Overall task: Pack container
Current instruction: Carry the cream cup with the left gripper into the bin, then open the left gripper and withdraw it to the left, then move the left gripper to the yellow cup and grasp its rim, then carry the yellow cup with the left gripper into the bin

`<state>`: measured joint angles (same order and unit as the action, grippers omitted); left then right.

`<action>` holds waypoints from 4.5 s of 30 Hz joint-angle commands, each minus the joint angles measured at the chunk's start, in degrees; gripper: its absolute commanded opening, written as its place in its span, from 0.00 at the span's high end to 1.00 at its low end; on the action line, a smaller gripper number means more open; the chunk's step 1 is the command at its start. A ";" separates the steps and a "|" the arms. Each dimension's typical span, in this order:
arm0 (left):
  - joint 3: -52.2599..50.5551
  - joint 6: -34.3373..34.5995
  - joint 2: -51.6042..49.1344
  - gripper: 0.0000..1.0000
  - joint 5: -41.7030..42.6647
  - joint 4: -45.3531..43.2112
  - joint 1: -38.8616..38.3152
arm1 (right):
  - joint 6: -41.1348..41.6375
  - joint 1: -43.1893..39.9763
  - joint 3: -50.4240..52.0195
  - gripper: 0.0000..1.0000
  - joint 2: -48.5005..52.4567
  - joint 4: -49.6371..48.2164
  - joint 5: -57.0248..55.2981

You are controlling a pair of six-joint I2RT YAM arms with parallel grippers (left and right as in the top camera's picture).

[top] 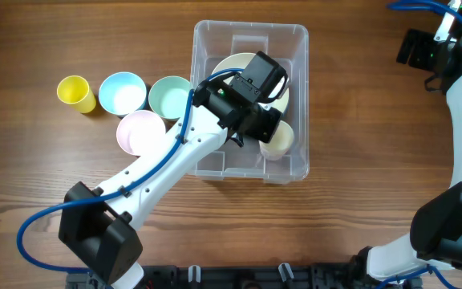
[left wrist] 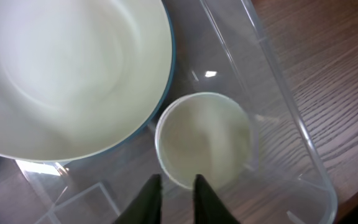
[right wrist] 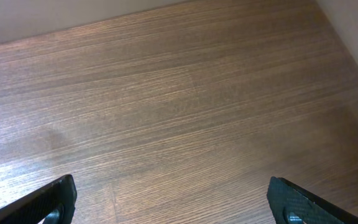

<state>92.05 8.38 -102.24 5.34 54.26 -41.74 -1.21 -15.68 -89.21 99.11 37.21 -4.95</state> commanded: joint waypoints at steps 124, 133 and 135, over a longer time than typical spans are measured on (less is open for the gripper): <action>6.27 -3.32 6.43 0.96 10.45 4.52 13.57 | -0.15 0.35 0.61 0.00 0.07 -0.13 0.13; 6.19 -3.58 6.43 0.96 -3.82 8.57 -0.04 | -0.15 0.35 0.61 0.00 0.07 -0.15 0.13; 6.12 -3.45 6.23 0.96 -4.20 8.57 -0.94 | -0.15 0.35 0.61 0.00 0.07 -0.13 0.13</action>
<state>98.08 6.31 -95.57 6.70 62.76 -41.15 -1.21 -15.68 -89.21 99.11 37.19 -4.95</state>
